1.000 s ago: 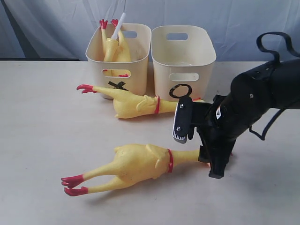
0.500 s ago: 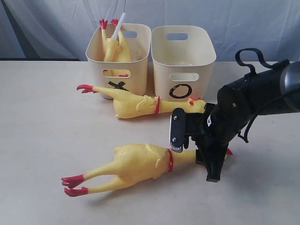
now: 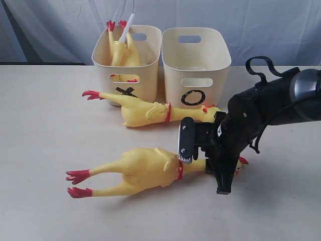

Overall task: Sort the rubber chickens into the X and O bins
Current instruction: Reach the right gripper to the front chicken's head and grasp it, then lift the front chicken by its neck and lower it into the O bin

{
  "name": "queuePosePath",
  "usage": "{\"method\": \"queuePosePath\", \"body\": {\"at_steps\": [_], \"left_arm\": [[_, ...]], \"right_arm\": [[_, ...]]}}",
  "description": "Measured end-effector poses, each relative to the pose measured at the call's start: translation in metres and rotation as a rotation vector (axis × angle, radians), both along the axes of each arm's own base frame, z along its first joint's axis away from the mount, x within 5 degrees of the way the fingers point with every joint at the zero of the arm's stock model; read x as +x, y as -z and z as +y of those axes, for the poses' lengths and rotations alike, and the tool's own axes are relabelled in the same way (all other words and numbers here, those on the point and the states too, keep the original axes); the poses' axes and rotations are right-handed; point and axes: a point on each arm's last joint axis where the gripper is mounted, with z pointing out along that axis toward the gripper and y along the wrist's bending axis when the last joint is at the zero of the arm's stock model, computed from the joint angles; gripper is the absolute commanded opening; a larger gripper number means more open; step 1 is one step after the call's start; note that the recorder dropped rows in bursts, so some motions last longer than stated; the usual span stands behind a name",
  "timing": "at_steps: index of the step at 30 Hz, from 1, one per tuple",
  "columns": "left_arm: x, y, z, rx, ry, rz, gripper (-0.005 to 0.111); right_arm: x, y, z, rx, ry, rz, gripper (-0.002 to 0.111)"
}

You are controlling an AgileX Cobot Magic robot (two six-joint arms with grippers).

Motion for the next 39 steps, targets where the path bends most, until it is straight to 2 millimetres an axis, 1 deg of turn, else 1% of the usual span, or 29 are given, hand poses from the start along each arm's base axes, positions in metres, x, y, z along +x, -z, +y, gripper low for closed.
{"method": "queuePosePath", "body": {"at_steps": [2, 4, 7, 8, 9, 17, 19, 23, 26, 29, 31, 36, 39], "left_arm": [[0.0, 0.0, 0.0, 0.0, 0.0, 0.0, 0.0], [0.0, 0.0, 0.0, 0.0, 0.0, 0.0, 0.0], [0.0, 0.0, 0.0, 0.0, 0.0, 0.0, 0.0], [0.0, 0.0, 0.0, 0.0, 0.0, 0.0, 0.0], [0.0, 0.0, 0.0, 0.0, 0.0, 0.0, 0.0], [0.0, 0.0, 0.0, 0.0, 0.0, 0.0, 0.0], [0.0, 0.0, 0.0, 0.0, 0.0, 0.0, 0.0], [0.0, 0.0, 0.0, 0.0, 0.0, 0.0, 0.0], [0.0, 0.0, 0.0, 0.0, 0.0, 0.0, 0.0], [0.0, 0.0, 0.0, -0.002, 0.001, 0.0, 0.0], [0.0, 0.0, 0.0, -0.002, 0.001, 0.0, 0.0], [0.0, 0.0, 0.0, -0.002, 0.001, 0.0, 0.0], [0.0, 0.0, 0.0, -0.002, 0.001, 0.0, 0.0]], "right_arm": [[0.0, 0.001, 0.0, -0.001, -0.001, 0.001, 0.037], [0.0, 0.001, 0.0, 0.0, -0.001, 0.0, 0.034], [0.0, 0.001, 0.0, 0.0, -0.001, 0.0, 0.018], [0.0, 0.001, 0.0, -0.001, -0.003, 0.0, 0.002], [0.0, 0.001, 0.0, -0.001, -0.004, 0.002, -0.001], [-0.002, 0.002, -0.001, -0.014, 0.001, 0.031, -0.001], [-0.005, 0.001, -0.001, -0.01, 0.02, 0.061, -0.001], [-0.018, -0.014, 0.003, 0.08, 0.141, 0.179, -0.001], [-0.023, -0.029, 0.008, 0.18, 0.22, 0.216, -0.001], [-0.028, -0.051, 0.016, 0.337, 0.323, 0.249, -0.001], [-0.031, -0.063, 0.018, 0.406, 0.363, 0.269, -0.001], [-0.037, -0.077, 0.02, 0.473, 0.385, 0.298, -0.001], [-0.04, -0.089, 0.022, 0.538, 0.412, 0.303, -0.001]]}}
